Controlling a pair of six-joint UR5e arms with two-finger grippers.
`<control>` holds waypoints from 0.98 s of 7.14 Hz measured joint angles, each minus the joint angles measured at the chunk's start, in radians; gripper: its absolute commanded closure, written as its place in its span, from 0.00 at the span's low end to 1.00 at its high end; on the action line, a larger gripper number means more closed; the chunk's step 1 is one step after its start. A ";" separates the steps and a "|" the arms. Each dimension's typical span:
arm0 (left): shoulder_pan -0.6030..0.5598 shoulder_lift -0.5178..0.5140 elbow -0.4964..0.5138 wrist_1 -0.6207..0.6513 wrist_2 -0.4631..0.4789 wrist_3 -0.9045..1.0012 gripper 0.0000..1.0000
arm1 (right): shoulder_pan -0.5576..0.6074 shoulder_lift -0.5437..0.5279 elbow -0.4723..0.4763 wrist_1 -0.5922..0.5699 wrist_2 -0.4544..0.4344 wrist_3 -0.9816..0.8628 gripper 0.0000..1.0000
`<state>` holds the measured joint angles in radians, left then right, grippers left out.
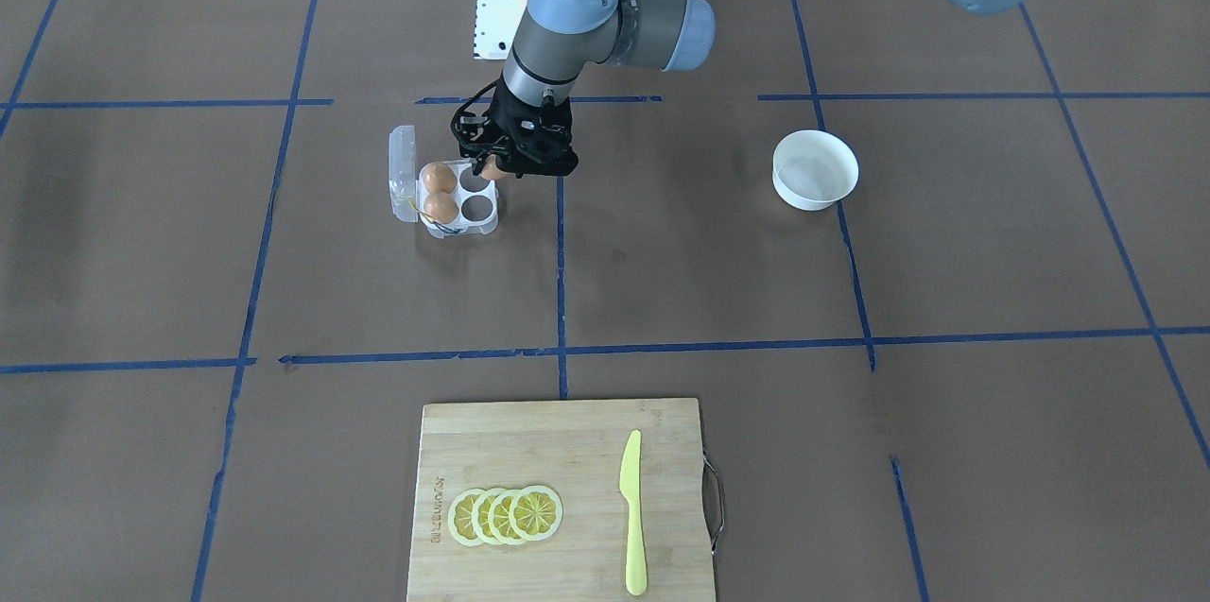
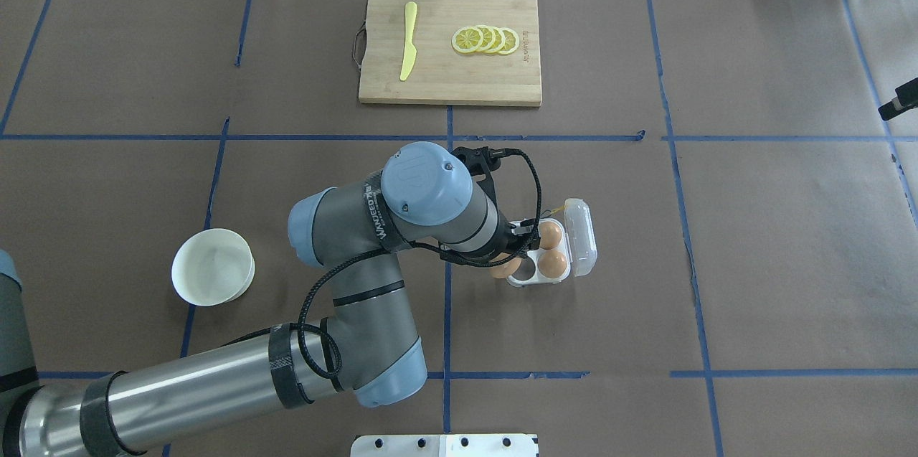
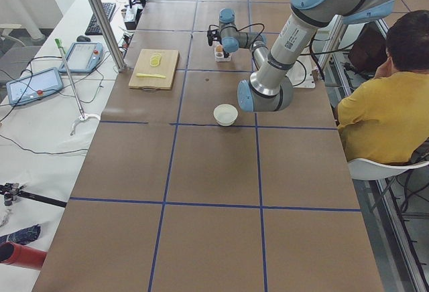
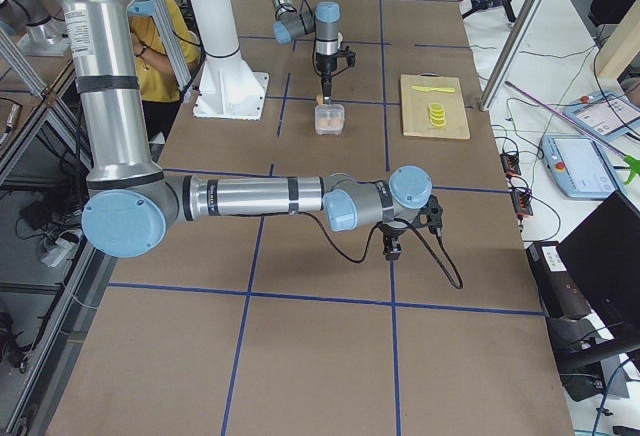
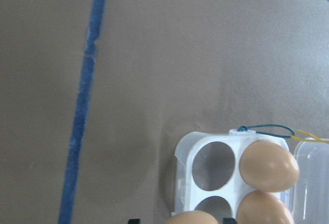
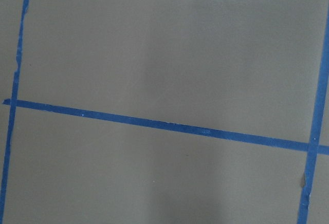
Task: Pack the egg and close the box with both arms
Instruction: 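Lower the egg into the empty carton cup and open the left gripper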
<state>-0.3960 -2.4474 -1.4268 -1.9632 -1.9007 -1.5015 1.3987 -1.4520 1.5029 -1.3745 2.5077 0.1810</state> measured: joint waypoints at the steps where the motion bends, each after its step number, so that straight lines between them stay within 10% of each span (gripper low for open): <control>1: 0.005 -0.010 0.013 -0.015 0.002 0.000 0.99 | -0.001 0.000 0.001 0.000 0.000 0.000 0.00; 3: 0.006 -0.021 0.022 -0.049 0.003 0.001 0.85 | -0.005 -0.001 0.001 0.000 0.000 0.000 0.00; 5: 0.007 -0.026 0.028 -0.062 0.003 0.003 0.29 | -0.006 -0.001 -0.001 0.000 -0.001 0.000 0.00; 7: 0.008 -0.027 0.031 -0.069 0.003 0.007 0.18 | -0.008 -0.001 -0.003 0.000 -0.001 -0.001 0.00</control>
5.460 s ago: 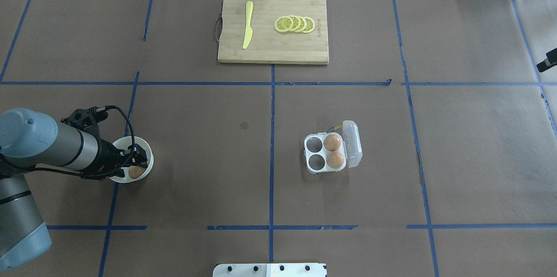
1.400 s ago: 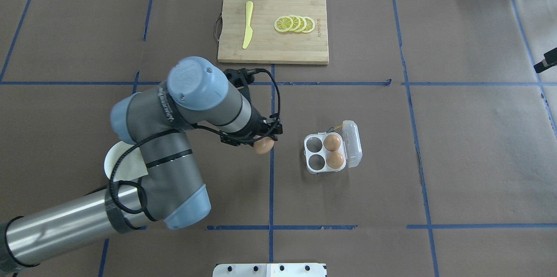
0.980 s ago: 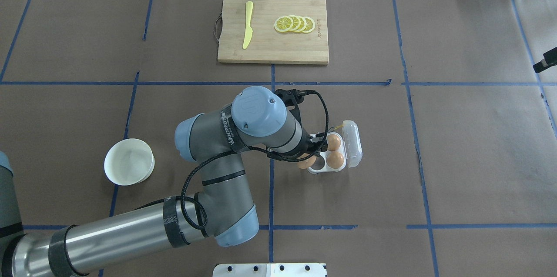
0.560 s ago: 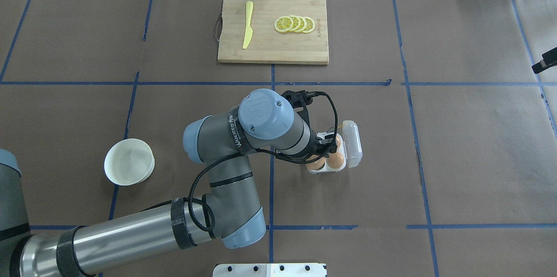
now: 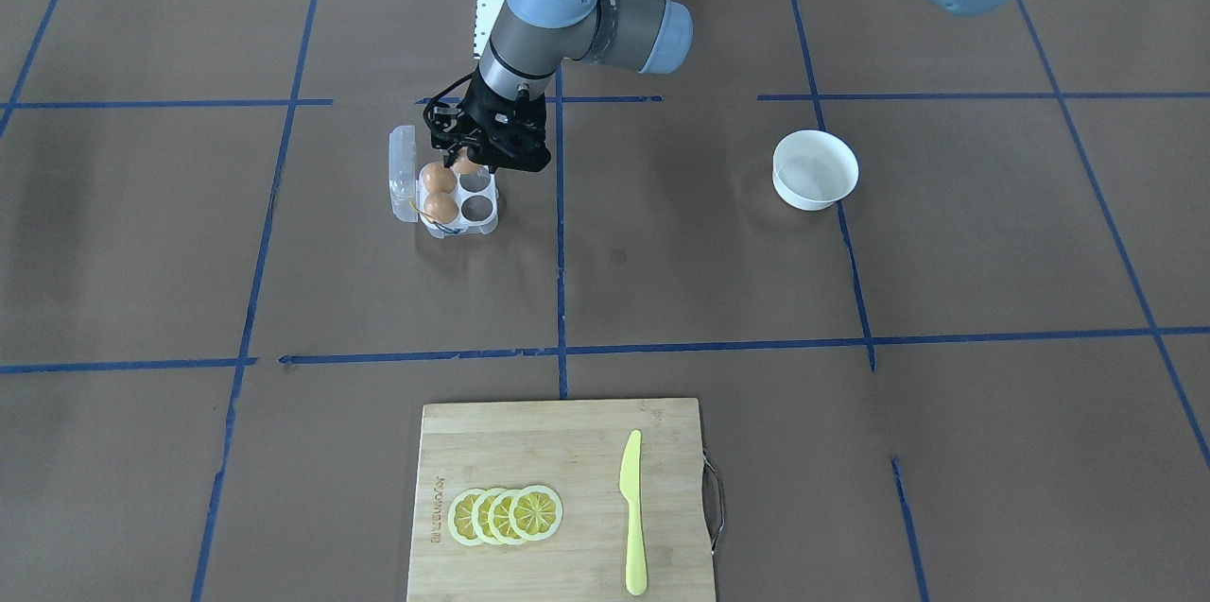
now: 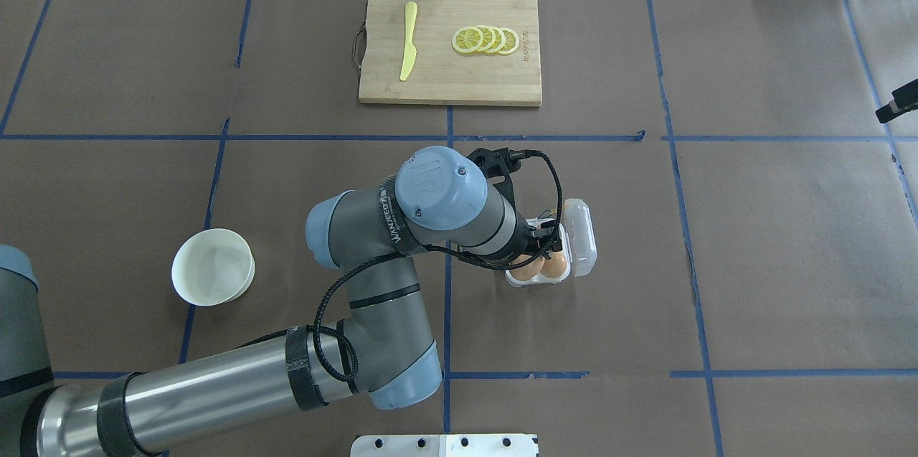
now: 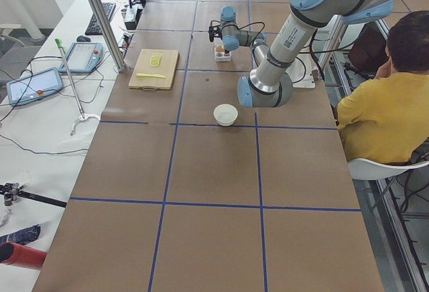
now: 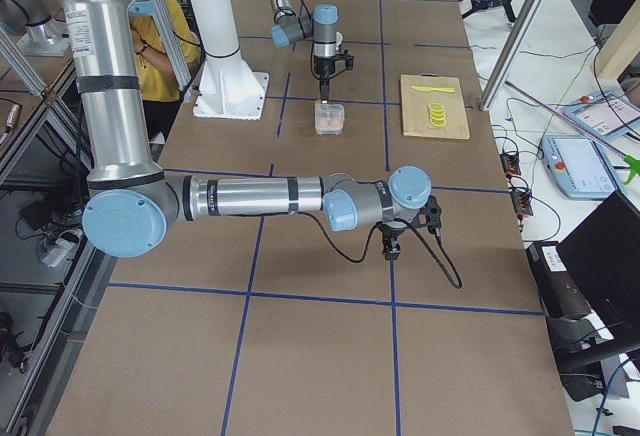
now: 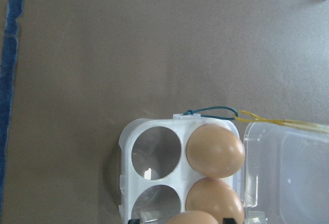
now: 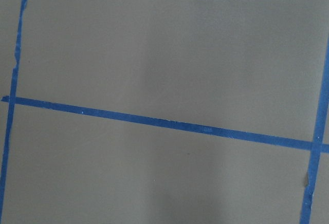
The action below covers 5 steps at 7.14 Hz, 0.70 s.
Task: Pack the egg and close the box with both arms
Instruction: 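Lower the egg into the empty carton cup and open the left gripper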
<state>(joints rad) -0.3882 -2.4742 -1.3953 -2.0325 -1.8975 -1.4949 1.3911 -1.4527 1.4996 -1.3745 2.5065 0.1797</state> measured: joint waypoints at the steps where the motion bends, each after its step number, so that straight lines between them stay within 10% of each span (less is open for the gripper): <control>1: 0.000 0.000 0.000 -0.001 0.000 0.001 0.17 | -0.001 0.000 -0.001 0.000 0.000 0.000 0.00; 5: -0.032 0.006 -0.016 0.001 -0.003 0.019 0.18 | -0.029 0.002 0.018 0.011 -0.001 0.040 0.00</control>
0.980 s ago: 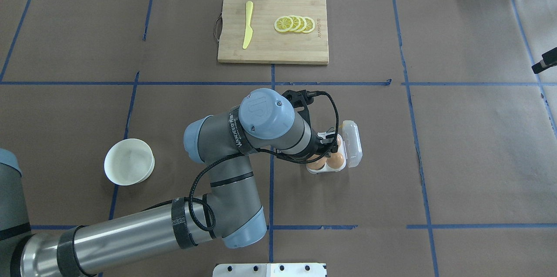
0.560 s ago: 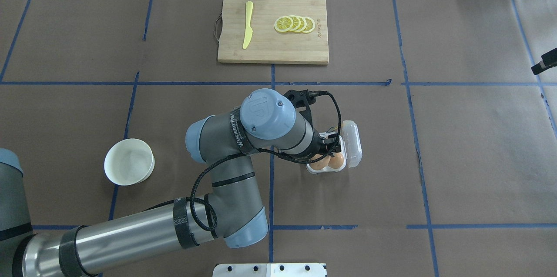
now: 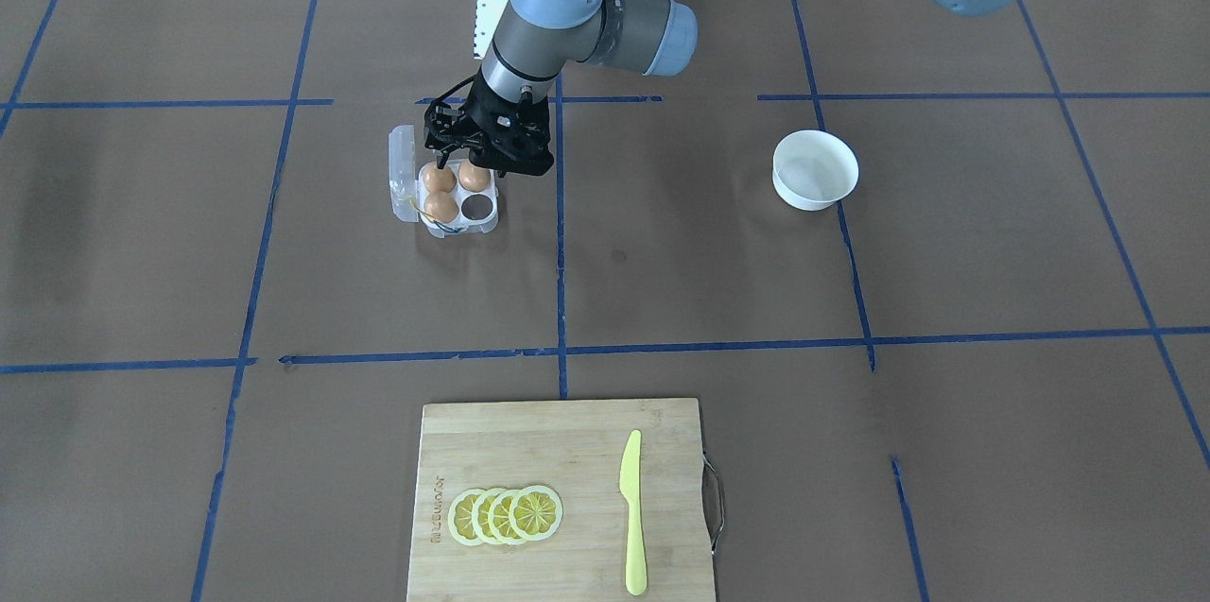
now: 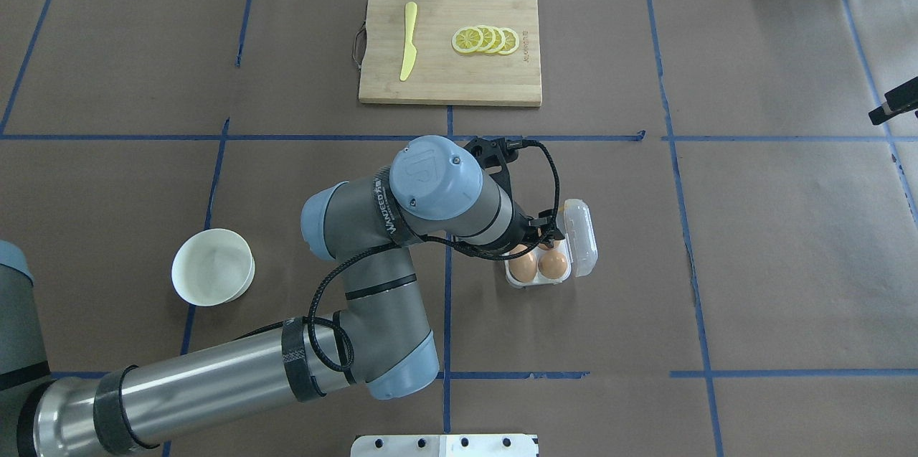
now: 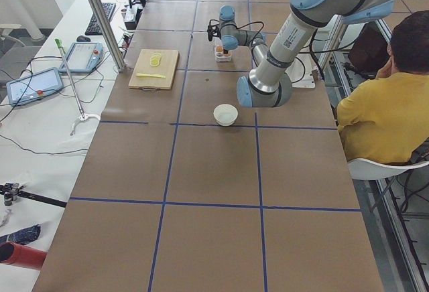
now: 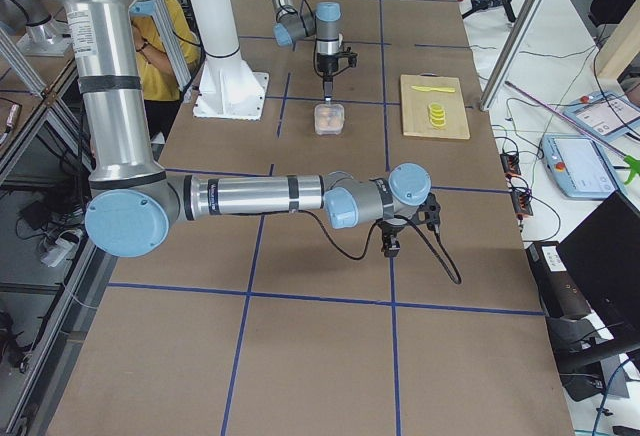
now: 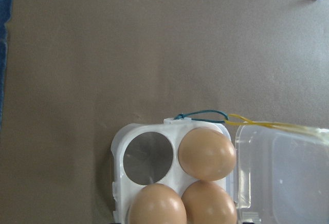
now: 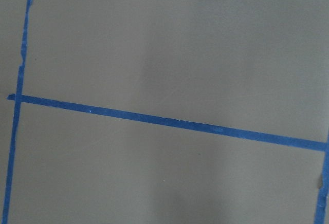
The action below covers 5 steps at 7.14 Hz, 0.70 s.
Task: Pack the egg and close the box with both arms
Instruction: 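Withdraw the left gripper from the carton while the right arm approaches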
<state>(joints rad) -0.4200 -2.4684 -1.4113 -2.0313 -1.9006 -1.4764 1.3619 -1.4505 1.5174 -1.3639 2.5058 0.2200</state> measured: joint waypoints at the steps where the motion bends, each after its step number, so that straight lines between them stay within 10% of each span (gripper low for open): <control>1: -0.036 0.021 -0.033 0.008 -0.014 0.023 0.18 | -0.035 0.000 0.023 0.044 -0.003 0.094 0.00; 5: -0.264 0.254 -0.340 0.204 -0.152 0.302 0.18 | -0.296 -0.029 0.067 0.474 -0.166 0.686 0.00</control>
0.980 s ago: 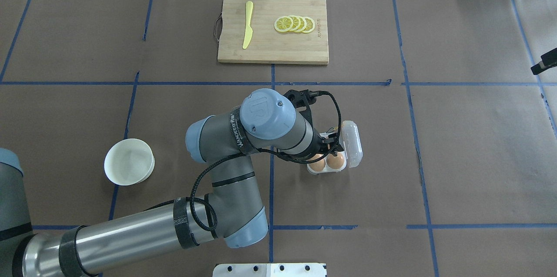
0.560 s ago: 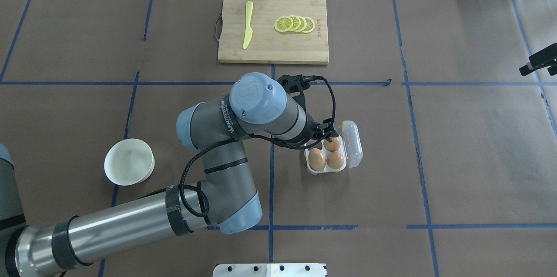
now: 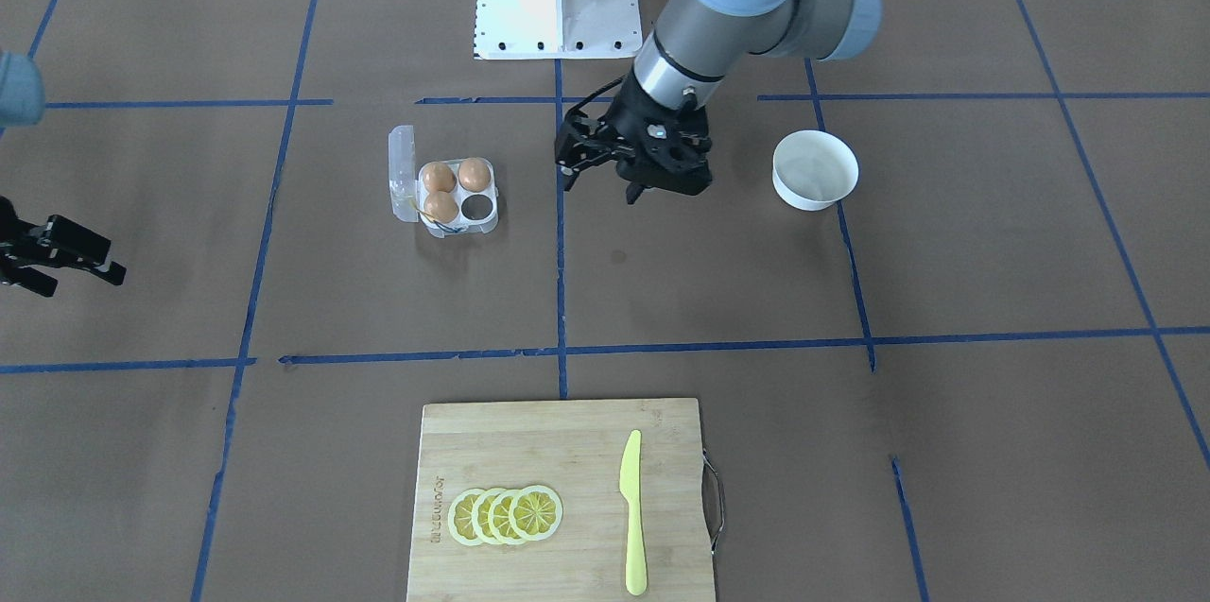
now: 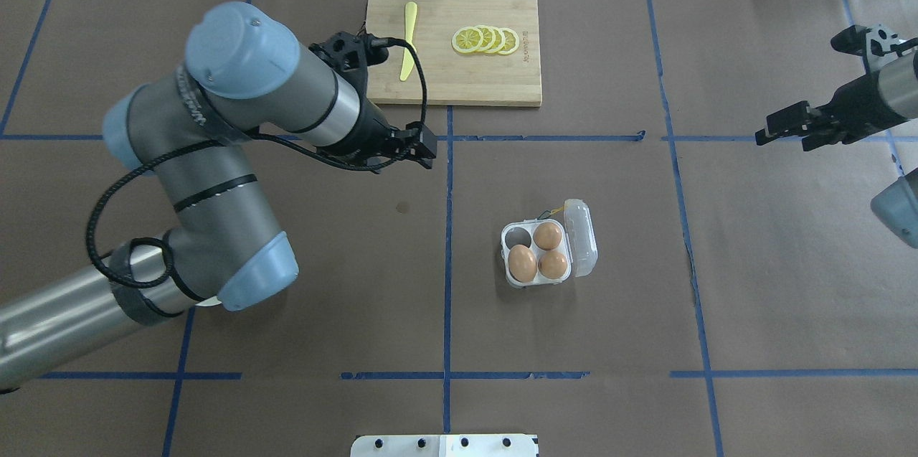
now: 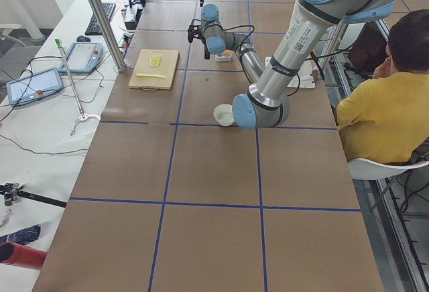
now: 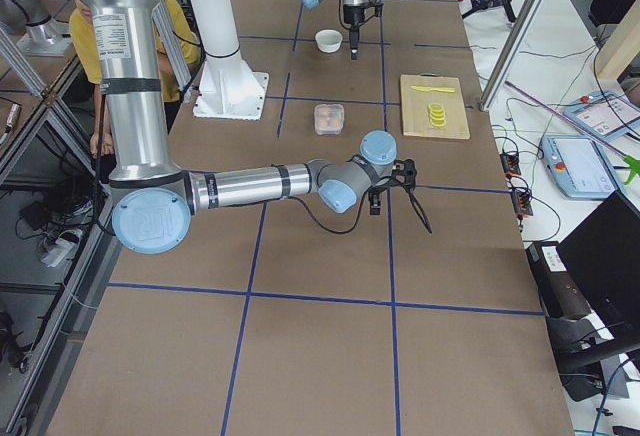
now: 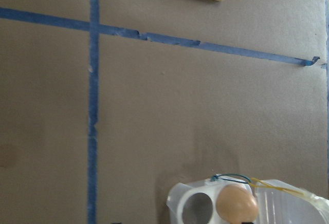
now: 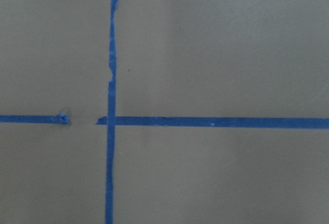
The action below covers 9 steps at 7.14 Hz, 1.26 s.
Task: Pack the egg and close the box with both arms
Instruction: 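Withdraw the left gripper from the carton while the right arm approaches, then push the clear carton lid down over the eggs with the right gripper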
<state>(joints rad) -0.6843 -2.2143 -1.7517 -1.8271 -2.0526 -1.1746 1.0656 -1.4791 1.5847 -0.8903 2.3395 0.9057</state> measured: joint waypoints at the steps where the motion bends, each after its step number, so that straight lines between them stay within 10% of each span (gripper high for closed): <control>1: -0.065 0.045 -0.048 0.051 -0.014 0.107 0.18 | -0.076 -0.006 0.035 0.040 -0.045 0.115 0.00; 6: -0.239 0.187 -0.085 0.087 -0.079 0.407 0.18 | -0.454 -0.008 0.208 0.050 -0.335 0.442 0.00; 9: -0.272 0.189 -0.076 0.087 -0.080 0.423 0.18 | -0.543 0.244 0.270 -0.241 -0.390 0.592 0.00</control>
<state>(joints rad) -0.9562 -2.0249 -1.8281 -1.7399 -2.1326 -0.7515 0.5227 -1.2350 1.8549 -1.1315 1.9498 1.4980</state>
